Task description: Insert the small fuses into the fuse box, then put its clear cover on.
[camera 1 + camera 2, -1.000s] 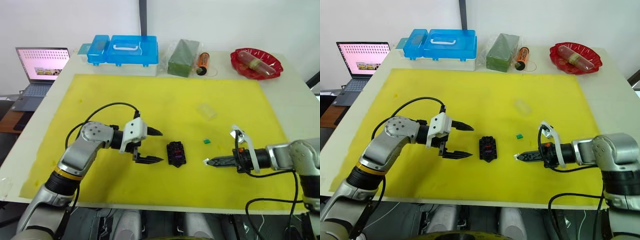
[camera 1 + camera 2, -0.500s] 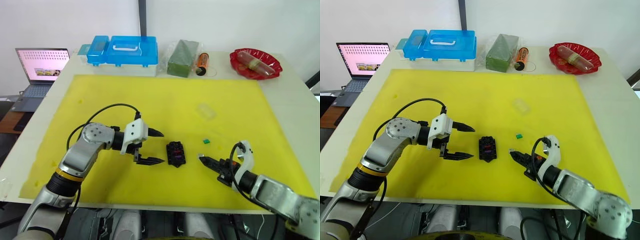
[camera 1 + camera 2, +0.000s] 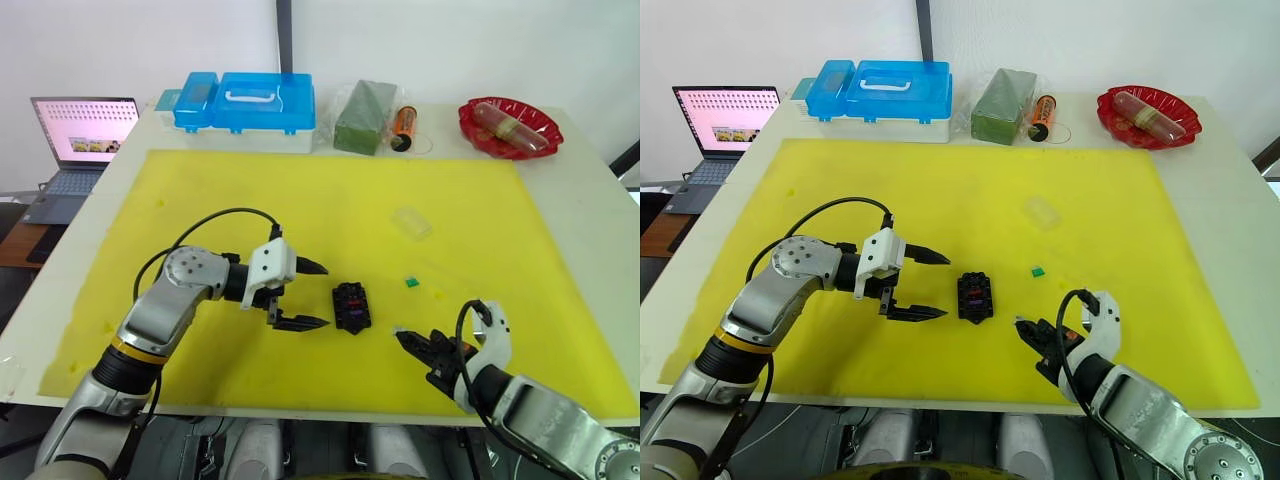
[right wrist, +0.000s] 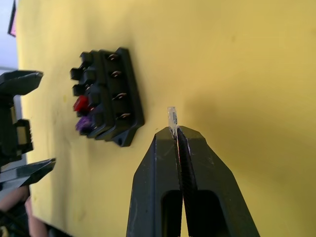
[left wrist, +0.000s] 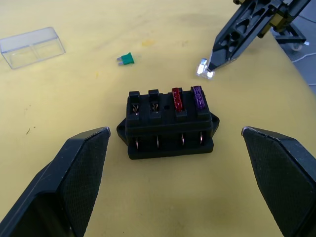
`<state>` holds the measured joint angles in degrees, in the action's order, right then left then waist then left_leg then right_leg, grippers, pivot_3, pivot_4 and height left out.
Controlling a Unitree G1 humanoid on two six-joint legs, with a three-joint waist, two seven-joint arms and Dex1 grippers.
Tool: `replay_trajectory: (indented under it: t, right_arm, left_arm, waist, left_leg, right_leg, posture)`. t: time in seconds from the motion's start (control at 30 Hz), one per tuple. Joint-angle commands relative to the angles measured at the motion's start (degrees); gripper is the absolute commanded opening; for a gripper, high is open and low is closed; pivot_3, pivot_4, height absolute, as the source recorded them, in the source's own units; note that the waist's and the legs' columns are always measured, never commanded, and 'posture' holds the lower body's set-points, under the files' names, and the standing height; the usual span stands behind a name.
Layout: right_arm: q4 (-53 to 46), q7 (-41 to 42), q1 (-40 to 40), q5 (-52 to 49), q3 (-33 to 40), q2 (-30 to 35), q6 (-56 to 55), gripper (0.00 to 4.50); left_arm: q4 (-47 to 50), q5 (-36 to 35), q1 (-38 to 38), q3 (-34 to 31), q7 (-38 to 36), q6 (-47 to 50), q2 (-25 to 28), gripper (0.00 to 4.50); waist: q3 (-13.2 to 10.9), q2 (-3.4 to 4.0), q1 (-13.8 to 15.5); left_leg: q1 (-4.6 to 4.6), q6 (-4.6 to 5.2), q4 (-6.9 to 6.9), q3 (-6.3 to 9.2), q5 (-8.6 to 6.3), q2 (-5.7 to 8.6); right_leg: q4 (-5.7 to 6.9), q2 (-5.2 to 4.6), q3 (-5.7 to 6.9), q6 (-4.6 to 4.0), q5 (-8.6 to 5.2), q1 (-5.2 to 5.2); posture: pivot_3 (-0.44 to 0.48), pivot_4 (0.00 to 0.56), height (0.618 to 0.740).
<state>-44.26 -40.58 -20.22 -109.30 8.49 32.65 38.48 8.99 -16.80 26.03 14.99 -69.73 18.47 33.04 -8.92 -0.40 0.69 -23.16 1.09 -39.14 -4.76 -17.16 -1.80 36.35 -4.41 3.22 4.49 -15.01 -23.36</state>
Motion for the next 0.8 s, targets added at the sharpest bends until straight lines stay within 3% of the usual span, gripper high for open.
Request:
replay_trajectory:
  t: [0.03, 0.6, 0.63, 0.7, 0.8]
  right_arm:
    - [-1.95, -0.27, 0.25, 0.25, -0.38, -0.11, -4.17, 0.03]
    - [-0.71, -2.16, 1.0, 1.91, -5.46, 0.57, -9.84, 0.03]
    - [-0.82, -2.26, 0.64, 1.26, -5.65, 1.16, -9.57, 0.5]
    - [-1.47, -1.49, 0.1, -0.12, -6.09, 2.73, -8.52, 0.97]
    - [-3.43, 1.84, 0.12, -2.61, -6.36, 7.05, -6.03, 2.02]
  left_arm:
    - [1.69, -0.78, 0.46, -0.25, 0.12, -0.25, -0.14, 4.5]
    - [2.46, -0.56, -0.09, -0.04, 0.65, -0.45, -0.32, 4.5]
    - [2.33, -0.49, -0.11, -0.02, 0.69, -0.56, -0.37, 4.5]
    - [2.15, -0.42, -0.11, -0.01, 0.76, -0.69, -0.45, 4.5]
    - [1.82, -0.33, 0.02, 0.0, 0.81, -0.87, -0.57, 4.5]
  waist:
    - [0.0, 0.0, -0.02]
    - [0.0, 0.0, -0.01]
    - [0.0, 0.0, -0.01]
    - [0.0, 0.0, -0.01]
    - [0.0, 0.0, 0.0]
  left_leg:
    - [0.0, 0.0, 0.0, 0.0, 0.0, 0.0]
    - [0.0, 0.0, 0.0, 0.0, 0.0, -0.01]
    - [0.0, 0.0, 0.0, 0.0, 0.0, -0.01]
    - [0.0, 0.0, 0.0, 0.0, 0.0, -0.01]
    - [0.01, 0.0, 0.0, 0.0, 0.0, 0.0]
  right_leg:
    - [0.0, 0.0, 0.0, 0.0, 0.0, 0.0]
    - [0.0, -0.04, 0.0, -0.01, -0.01, 0.0]
    - [0.0, -0.05, 0.0, -0.02, -0.01, 0.0]
    - [0.0, -0.06, 0.0, -0.03, -0.02, 0.0]
    - [-0.01, -0.07, 0.0, -0.04, -0.02, 0.01]
  posture:
    - [0.0, 0.15, 0.74]
    - [0.0, 0.15, 0.74]
    - [0.0, 0.15, 0.74]
    - [0.0, 0.15, 0.74]
    - [0.0, 0.15, 0.74]
